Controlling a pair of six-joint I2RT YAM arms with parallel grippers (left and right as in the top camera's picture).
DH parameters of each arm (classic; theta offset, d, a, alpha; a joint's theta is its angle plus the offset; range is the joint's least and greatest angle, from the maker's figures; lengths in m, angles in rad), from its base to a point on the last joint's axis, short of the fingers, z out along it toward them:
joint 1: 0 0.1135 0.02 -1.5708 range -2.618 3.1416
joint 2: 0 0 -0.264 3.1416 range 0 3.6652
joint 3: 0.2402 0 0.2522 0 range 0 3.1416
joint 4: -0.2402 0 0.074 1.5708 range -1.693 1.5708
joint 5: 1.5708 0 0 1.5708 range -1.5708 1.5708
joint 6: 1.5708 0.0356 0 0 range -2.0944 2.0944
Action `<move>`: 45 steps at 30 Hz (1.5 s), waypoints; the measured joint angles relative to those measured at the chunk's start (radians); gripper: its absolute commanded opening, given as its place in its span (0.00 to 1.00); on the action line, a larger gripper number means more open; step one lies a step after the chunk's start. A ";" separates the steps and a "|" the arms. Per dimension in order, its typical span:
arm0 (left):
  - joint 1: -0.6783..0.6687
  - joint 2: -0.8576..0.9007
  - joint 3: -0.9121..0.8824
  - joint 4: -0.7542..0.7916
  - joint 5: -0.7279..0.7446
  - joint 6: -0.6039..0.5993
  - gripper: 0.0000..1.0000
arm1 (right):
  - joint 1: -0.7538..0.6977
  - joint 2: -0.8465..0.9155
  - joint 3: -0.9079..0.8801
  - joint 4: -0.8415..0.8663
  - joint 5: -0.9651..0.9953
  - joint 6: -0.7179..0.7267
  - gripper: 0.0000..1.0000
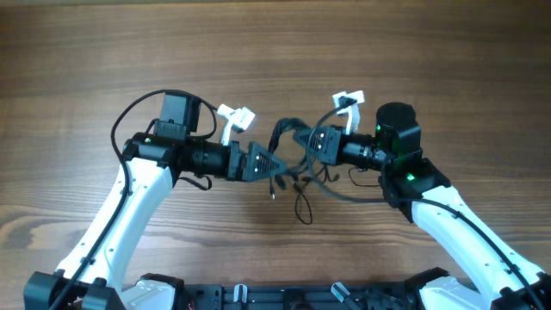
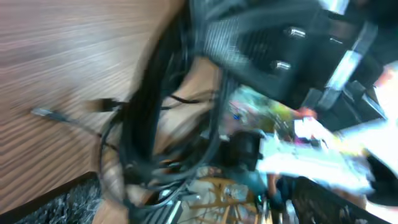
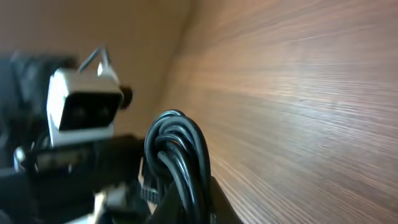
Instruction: Untangle cables
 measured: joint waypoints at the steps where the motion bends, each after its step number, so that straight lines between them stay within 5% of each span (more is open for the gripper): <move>1: 0.000 0.000 0.000 0.004 -0.058 -0.067 1.00 | 0.000 0.000 0.000 0.004 0.016 0.034 0.05; 5: 0.000 0.000 0.002 0.073 -0.246 -0.287 1.00 | 0.000 0.000 0.000 0.013 0.055 0.166 0.04; 13: -0.064 0.000 0.002 0.223 -0.310 -0.462 0.74 | 0.000 0.000 0.000 0.016 0.066 0.266 0.04; 15: -0.092 0.000 0.002 0.258 -0.313 -0.510 0.52 | 0.000 0.000 0.000 0.018 0.078 0.271 0.04; 18: -0.140 0.000 0.003 0.288 -0.317 -0.578 0.04 | 0.000 0.000 0.000 0.020 0.089 0.275 0.04; 21: -0.170 0.000 0.003 0.293 -0.328 -0.595 0.04 | -0.002 0.000 0.000 0.021 0.097 0.277 0.11; 23: -0.175 0.000 0.003 0.291 -0.342 -0.595 0.04 | -0.002 0.000 0.000 0.021 0.097 0.255 0.44; 24: -0.175 0.000 0.003 0.287 -0.358 -0.594 0.04 | -0.002 0.000 0.000 0.021 0.096 0.234 0.88; 25: -0.175 0.000 0.003 0.279 -0.375 -0.587 0.04 | -0.002 0.000 0.000 0.017 0.096 0.198 1.00; 35: -0.056 -0.051 0.005 -0.075 -0.451 -0.161 0.04 | -0.146 -0.001 0.001 -0.049 -0.109 -0.415 1.00; 45: -0.053 -0.092 0.005 -0.089 -0.296 0.073 0.04 | -0.162 -0.002 0.001 -0.037 -0.367 -0.601 0.95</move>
